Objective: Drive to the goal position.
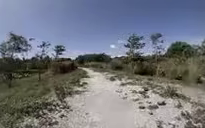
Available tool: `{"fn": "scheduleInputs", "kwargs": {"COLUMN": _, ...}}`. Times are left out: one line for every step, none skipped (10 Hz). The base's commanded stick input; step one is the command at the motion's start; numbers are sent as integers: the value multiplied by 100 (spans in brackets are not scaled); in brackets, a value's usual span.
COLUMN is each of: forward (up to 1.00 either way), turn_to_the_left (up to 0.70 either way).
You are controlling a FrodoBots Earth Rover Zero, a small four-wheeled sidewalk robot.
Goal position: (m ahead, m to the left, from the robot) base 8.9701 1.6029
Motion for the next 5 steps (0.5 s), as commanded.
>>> {"fn": "scheduleInputs", "kwargs": {"forward": 70, "turn_to_the_left": 0}}
{"fn": "scheduleInputs", "kwargs": {"forward": 70, "turn_to_the_left": 0}}
{"fn": "scheduleInputs", "kwargs": {"forward": 70, "turn_to_the_left": 0}}
{"fn": "scheduleInputs", "kwargs": {"forward": 70, "turn_to_the_left": 0}}
{"fn": "scheduleInputs", "kwargs": {"forward": 70, "turn_to_the_left": 0}}
